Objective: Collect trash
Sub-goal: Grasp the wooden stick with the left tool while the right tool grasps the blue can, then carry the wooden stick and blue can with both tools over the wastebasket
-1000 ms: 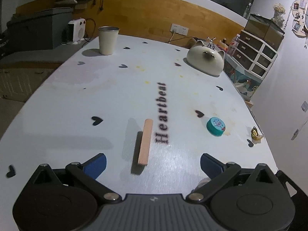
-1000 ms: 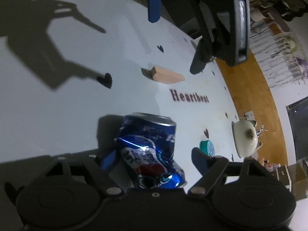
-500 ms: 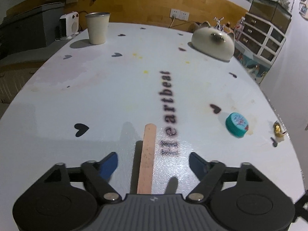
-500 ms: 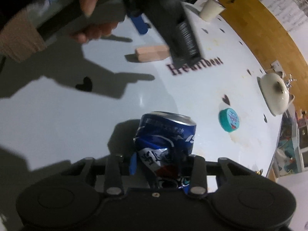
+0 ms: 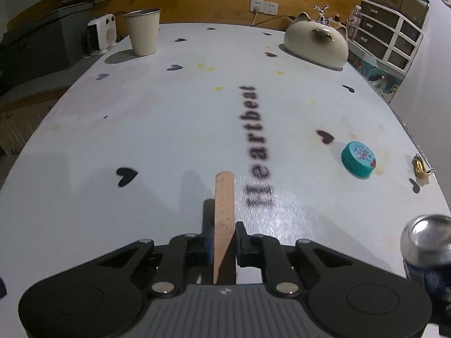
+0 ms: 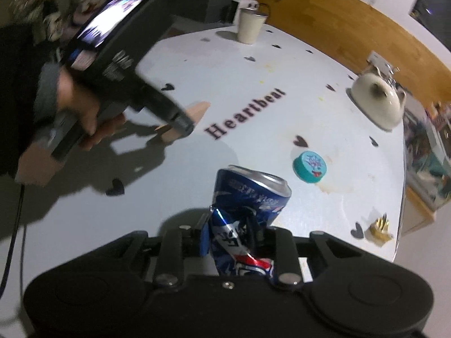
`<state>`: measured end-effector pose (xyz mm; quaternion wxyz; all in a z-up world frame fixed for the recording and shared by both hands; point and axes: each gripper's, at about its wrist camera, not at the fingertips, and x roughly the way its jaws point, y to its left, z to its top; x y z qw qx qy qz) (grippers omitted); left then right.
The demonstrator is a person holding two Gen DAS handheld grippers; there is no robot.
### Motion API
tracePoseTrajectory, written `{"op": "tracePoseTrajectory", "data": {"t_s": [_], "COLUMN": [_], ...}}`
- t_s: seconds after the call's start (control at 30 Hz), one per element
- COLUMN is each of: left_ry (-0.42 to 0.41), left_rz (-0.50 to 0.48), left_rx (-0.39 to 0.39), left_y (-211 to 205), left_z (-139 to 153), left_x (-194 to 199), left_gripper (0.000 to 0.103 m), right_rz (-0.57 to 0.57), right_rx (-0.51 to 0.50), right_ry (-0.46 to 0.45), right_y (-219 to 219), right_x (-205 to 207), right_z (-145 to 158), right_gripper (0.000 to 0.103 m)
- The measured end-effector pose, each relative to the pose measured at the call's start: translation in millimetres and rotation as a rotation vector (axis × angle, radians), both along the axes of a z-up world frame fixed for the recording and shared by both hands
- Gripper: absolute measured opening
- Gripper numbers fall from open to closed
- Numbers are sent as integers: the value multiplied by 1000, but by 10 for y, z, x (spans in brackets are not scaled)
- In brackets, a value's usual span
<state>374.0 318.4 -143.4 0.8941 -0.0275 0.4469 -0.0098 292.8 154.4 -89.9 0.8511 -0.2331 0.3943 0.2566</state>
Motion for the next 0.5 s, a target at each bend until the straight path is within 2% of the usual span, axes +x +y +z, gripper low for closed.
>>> {"op": "tracePoseTrajectory", "data": {"t_s": [0.5], "left_ry": [-52], "left_rz": [24], "left_rx": [-49], "left_y": [-239], "left_z": [419], "left_x": [-771], "left_gripper": [15], "right_rz": [-176], "right_rx": [136], "right_ry": [11], "right_y": [-377], "right_x": [-55], "right_z": [156], "right_gripper": [27]}}
